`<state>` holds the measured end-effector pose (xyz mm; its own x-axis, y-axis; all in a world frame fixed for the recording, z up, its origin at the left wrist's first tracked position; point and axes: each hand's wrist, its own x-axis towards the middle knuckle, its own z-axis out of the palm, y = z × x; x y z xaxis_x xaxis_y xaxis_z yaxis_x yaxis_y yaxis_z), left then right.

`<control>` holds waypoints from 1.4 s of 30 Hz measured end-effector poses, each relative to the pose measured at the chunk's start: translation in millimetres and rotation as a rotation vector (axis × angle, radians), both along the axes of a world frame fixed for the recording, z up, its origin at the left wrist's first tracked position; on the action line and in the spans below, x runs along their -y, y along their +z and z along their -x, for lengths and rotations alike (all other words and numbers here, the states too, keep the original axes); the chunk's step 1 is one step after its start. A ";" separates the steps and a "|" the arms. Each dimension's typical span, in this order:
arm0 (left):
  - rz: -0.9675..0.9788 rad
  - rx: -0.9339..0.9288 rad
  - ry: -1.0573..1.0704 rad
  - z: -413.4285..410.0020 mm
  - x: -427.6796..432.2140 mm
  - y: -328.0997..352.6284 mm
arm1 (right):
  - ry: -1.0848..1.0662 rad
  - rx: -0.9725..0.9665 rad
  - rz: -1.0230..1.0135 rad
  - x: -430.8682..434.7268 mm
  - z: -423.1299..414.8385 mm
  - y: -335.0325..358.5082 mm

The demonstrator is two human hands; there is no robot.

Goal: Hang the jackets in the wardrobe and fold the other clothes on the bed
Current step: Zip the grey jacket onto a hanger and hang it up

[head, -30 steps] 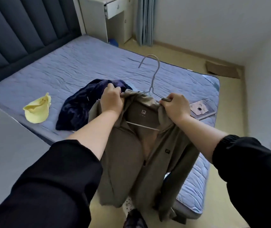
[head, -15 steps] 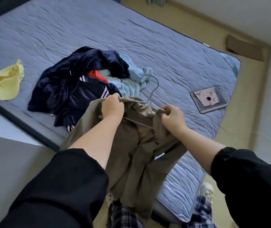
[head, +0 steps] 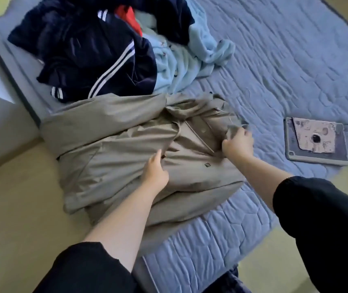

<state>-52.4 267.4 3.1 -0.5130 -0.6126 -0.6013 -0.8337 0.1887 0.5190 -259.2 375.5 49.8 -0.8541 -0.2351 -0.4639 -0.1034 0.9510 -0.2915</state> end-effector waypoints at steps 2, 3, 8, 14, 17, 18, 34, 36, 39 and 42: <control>0.007 0.106 -0.070 -18.4 -9.5 -32.8 | 0.165 0.013 -0.010 -4.3 -19.8 -31.4; 0.007 0.163 -0.107 -25.6 -11.7 -47.3 | 0.256 0.028 -0.001 -5.1 -31.4 -46.3; -0.069 0.222 -0.264 -40.4 -8.0 -97.0 | 0.559 0.105 0.087 20.1 -84.1 -105.4; 0.014 0.065 -0.223 -46.5 13.9 -118.7 | 0.573 0.191 0.024 81.3 -112.1 -148.4; 0.000 0.074 -0.223 -40.7 22.4 -124.0 | 0.686 0.091 -0.067 92.7 -107.1 -162.9; -0.009 0.115 -0.260 -36.8 24.4 -126.1 | 0.705 0.066 -0.084 93.6 -104.4 -165.4; 0.067 0.424 -0.465 1.5 13.5 -146.3 | 1.136 0.003 -0.362 90.1 -85.3 -170.5; 0.067 0.448 -0.481 2.7 14.1 -147.2 | 1.084 -0.034 -0.322 90.6 -82.5 -169.7; 0.066 0.475 -0.491 3.9 15.0 -149.3 | 1.031 -0.110 -0.294 91.8 -69.3 -163.2; 0.045 0.477 -0.468 5.1 16.4 -149.9 | 0.918 -0.174 -0.335 89.4 -40.2 -152.0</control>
<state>-57.4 251.0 -146.9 -0.4149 -0.4197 -0.8073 -0.7950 0.5988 0.0973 -219.1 286.1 -102.2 -0.4688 -0.7192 -0.5129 -0.8571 0.5109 0.0670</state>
